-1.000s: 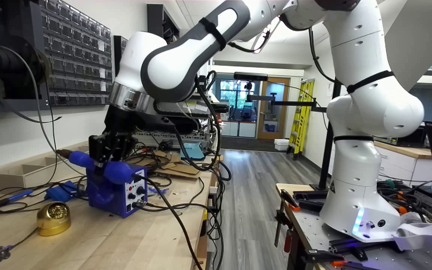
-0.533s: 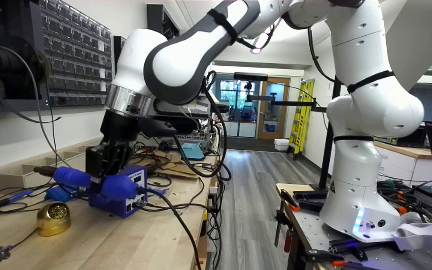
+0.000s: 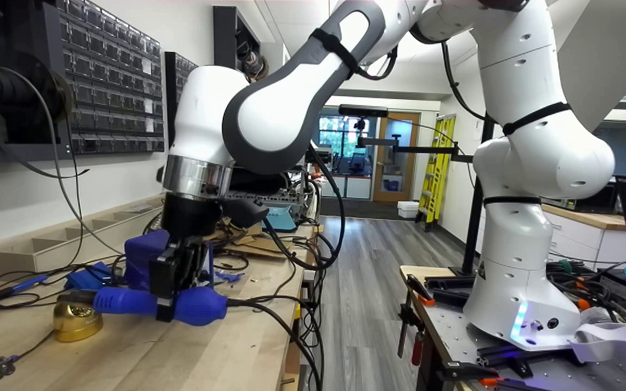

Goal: Put the blue object on the work bench

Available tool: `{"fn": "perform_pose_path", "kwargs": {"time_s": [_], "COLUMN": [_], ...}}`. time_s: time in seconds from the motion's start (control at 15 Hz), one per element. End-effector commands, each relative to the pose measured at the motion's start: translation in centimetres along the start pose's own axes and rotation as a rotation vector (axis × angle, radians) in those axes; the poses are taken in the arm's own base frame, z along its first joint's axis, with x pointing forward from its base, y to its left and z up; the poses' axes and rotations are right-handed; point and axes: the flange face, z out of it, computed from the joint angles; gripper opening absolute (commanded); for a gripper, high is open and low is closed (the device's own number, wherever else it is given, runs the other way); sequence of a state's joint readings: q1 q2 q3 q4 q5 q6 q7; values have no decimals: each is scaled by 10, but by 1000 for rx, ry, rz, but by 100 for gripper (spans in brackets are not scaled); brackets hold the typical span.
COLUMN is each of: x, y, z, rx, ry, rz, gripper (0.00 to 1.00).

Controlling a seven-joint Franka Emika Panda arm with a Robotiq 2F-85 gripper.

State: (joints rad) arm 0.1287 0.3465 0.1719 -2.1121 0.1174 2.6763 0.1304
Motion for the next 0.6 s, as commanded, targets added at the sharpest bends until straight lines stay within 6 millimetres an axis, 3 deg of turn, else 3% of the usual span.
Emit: {"fn": "perform_pose_path", "kwargs": {"time_s": [0.0, 0.53], "x": [-8, -24], "y": [7, 14], "z": [16, 63], "rx": [3, -14], "ry": [-50, -138], "rz": [-11, -49], "gripper": [16, 16]}}
